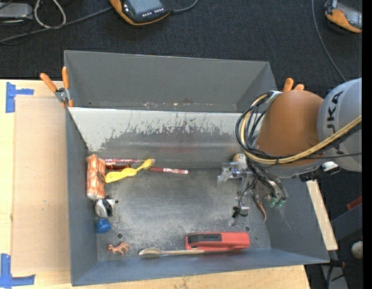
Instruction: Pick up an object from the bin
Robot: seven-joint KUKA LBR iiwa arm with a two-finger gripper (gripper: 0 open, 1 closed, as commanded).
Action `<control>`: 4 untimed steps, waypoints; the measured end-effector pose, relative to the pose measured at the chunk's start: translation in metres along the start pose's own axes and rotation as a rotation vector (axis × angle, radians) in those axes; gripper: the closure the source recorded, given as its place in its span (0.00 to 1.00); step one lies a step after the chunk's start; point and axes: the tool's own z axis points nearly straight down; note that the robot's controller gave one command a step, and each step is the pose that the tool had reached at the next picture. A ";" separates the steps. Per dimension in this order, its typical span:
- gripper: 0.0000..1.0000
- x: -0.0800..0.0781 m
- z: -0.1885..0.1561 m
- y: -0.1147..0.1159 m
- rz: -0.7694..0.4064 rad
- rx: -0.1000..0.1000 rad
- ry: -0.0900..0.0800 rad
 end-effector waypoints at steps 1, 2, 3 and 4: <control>0.00 -0.002 -0.005 0.000 -0.001 0.000 -0.008; 0.00 0.016 0.027 0.001 -0.107 0.001 -0.015; 0.00 0.042 0.086 -0.028 -0.182 -0.001 -0.010; 1.00 0.058 0.035 0.012 -0.145 -0.002 -0.011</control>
Offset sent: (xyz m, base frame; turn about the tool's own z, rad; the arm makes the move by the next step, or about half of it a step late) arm -0.0513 0.0031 -0.0860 -0.2661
